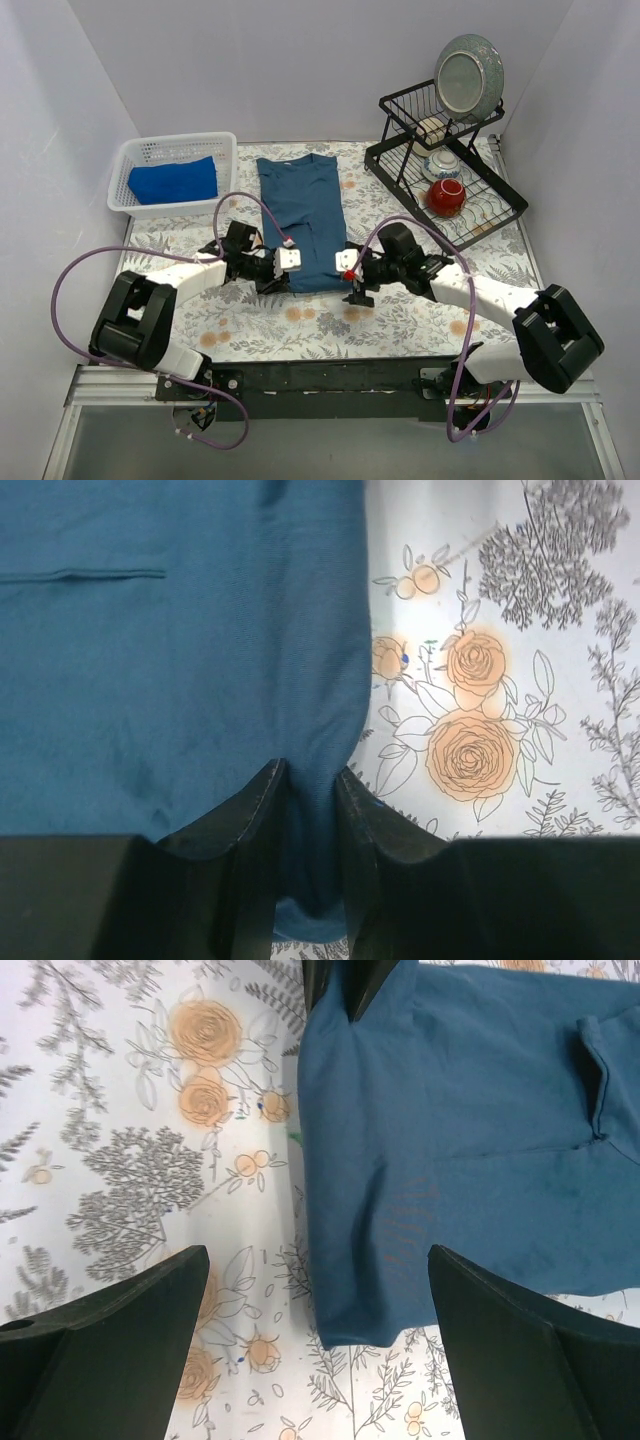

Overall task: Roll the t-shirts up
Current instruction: Roll the T-shirt to the center of the board.

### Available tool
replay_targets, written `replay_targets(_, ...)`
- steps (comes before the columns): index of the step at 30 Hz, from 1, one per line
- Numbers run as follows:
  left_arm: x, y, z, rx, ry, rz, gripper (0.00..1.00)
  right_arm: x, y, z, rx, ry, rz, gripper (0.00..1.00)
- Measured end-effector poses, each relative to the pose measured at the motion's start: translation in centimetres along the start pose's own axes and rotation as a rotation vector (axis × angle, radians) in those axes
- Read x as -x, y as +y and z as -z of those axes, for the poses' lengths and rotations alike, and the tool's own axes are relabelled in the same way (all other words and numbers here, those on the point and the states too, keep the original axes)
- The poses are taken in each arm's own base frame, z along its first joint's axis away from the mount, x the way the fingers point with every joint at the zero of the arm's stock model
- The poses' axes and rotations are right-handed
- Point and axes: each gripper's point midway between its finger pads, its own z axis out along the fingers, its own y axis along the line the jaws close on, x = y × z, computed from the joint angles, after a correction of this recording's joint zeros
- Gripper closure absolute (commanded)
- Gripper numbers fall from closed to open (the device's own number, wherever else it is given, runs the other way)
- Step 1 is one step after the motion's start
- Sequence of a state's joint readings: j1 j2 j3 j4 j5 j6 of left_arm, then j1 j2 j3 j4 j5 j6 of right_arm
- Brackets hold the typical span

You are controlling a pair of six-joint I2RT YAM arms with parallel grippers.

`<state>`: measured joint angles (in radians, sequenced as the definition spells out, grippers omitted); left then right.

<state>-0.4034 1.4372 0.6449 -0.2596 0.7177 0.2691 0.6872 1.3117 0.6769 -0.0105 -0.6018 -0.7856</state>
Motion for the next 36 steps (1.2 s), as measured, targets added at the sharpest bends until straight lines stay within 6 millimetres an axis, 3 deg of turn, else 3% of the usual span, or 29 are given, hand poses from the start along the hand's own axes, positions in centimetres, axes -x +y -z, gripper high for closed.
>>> replay_targets(11, 0.7, 0.4, 0.2, -0.178, -0.074, 0.294, 0.79, -0.6, -1.7, -2.9, -0.123, 0.030, 0.110, 0.01)
replay_targets(19, 1.3, 1.0, 0.6, -0.251, -0.112, 0.397, 0.80, -3.2, -1.5, -4.5, -0.107, 0.085, 0.087, 0.06)
replay_targets(22, 1.4, 1.2, 0.9, -0.258, -0.122, 0.414, 0.78, -4.3, -1.7, -5.2, -0.116, 0.113, 0.083, 0.17)
replay_targets(25, 1.5, 1.5, 1.1, -0.263, -0.129, 0.424, 0.73, -4.6, -2.8, -5.9, -0.147, 0.113, 0.104, 0.43)
replay_targets(26, 1.6, 1.5, 1.2, -0.263, -0.131, 0.427, 0.70, -4.7, -3.2, -6.2, -0.158, 0.119, 0.115, 0.58)
replay_targets(29, 1.6, 1.6, 1.5, -0.263, -0.135, 0.428, 0.54, -5.1, -4.0, -6.9, -0.166, 0.132, 0.137, 0.77)
replay_targets(30, 1.5, 1.6, 1.6, -0.261, -0.134, 0.427, 0.51, -5.3, -4.2, -7.0, -0.161, 0.137, 0.138, 0.79)
replay_targets(31, 1.5, 1.7, 1.7, -0.252, -0.135, 0.416, 0.38, -5.3, -4.3, -7.2, -0.154, 0.140, 0.136, 0.82)
replay_targets(36, 1.3, 0.0, 3.4, -0.094, -0.137, 0.231, 0.31, -4.9, -6.0, -7.2, -0.106, 0.142, 0.071, 0.91)
